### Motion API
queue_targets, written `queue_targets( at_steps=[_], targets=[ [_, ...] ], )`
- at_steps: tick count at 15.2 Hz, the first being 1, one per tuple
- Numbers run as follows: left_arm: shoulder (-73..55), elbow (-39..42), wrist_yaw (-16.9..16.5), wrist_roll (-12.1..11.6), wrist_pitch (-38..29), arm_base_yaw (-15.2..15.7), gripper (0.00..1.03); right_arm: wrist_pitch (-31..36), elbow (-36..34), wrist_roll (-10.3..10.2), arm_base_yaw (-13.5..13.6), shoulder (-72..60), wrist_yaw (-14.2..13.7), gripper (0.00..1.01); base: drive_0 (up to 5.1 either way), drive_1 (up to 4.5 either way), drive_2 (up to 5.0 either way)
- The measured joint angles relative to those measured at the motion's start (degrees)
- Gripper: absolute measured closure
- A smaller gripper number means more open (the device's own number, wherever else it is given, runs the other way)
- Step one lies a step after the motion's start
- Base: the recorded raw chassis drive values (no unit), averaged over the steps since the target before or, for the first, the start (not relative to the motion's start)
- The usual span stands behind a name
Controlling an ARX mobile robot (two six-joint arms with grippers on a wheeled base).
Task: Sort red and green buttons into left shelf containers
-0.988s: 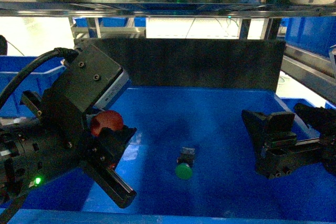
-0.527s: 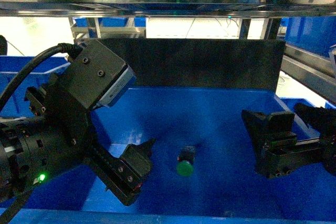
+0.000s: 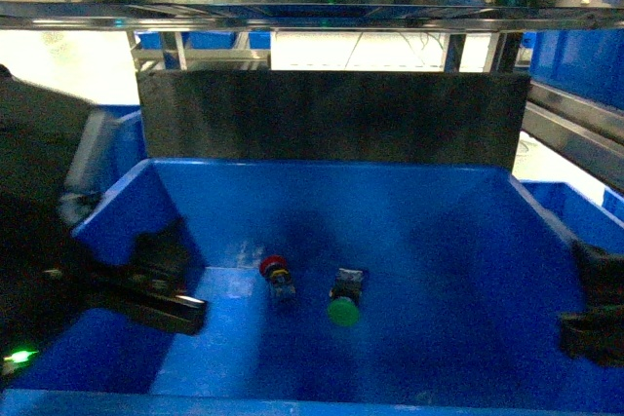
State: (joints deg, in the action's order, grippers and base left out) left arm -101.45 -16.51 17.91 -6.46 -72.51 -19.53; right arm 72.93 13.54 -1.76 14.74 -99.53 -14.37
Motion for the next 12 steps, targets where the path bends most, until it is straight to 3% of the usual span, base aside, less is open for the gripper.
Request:
queue_targets(
  at_steps=[2,3,5,6,11,12],
  targets=[
    [9.2,4.44,-1.36,4.09,-1.51,3.74,0.59,1.03,-3.43,0.59,-2.51,8.41,1.57,0.6,0.0,0.0,0.0],
    [13.35,6.58,-3.65,5.03,-1.55,4.83,0.72,1.07,-5.2,1.03,-3.28,12.46,3.67,0.73,0.0,0.0,0.0],
    [19.61,10.51,-5.81,5.68,-0.63,7.8,0.94,0.24,-8.61,1.38,-5.88,19.19,4.98,0.95,0.0,0.0,0.0],
    [24.24,11.61,-7.1,6.05,1.53,9.09,1.01,-2.29,-9.68,1.55,-6.69,23.8,5.95,0.99,0.0,0.0,0.0],
    [41.64,15.19,-11.28,6.23,16.09,13.14,1.01,-16.37,-12.87,1.6,-9.97,40.94,9.33,0.99,0.0,0.0,0.0],
    [45.51,14.99,-11.87,6.23,20.79,13.57,1.01,-21.24,-12.63,1.6,-11.26,44.57,11.63,0.99,0.0,0.0,0.0]
  ],
)
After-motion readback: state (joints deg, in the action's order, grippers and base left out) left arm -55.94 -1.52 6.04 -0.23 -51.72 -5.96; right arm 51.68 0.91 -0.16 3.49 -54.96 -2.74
